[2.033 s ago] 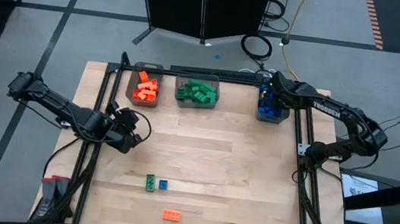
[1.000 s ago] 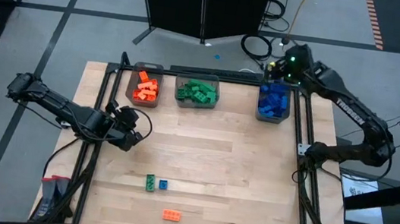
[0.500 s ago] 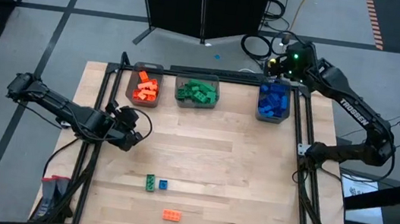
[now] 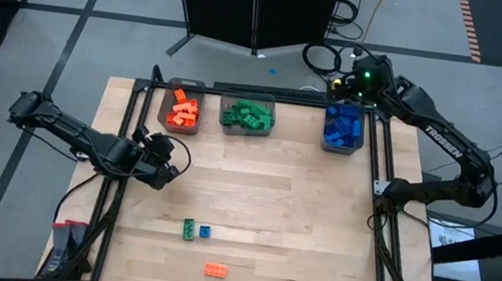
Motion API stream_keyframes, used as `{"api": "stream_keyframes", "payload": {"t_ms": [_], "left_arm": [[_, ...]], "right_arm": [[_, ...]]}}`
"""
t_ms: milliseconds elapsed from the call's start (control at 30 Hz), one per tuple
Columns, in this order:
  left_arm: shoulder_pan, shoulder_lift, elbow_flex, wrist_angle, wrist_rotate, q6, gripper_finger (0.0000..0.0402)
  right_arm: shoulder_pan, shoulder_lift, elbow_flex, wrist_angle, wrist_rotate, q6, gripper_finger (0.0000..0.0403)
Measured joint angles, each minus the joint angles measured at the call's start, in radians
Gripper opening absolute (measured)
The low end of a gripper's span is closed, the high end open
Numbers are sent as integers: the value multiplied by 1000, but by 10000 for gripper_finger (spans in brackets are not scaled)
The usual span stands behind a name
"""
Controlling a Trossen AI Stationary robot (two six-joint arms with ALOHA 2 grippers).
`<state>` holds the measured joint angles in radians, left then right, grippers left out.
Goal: Sort blocks
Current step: Put the orange game piece into the left black bin
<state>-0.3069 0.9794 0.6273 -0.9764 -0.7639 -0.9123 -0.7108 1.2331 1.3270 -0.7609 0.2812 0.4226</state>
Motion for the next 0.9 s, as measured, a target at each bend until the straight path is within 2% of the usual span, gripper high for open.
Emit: {"api": "stream_keyframes", "payload": {"t_ms": [500,667,900], "left_arm": [[0,0,0,0,0,0,23],[0,0,0,3,0,-2,23],[0,0,0,42,-1,-2,23]], "right_arm": [[104,0,0,50,0,63,217],[183,1,0,92,-7,45,217],[351,21,0,166,-114,-15,217]]}}
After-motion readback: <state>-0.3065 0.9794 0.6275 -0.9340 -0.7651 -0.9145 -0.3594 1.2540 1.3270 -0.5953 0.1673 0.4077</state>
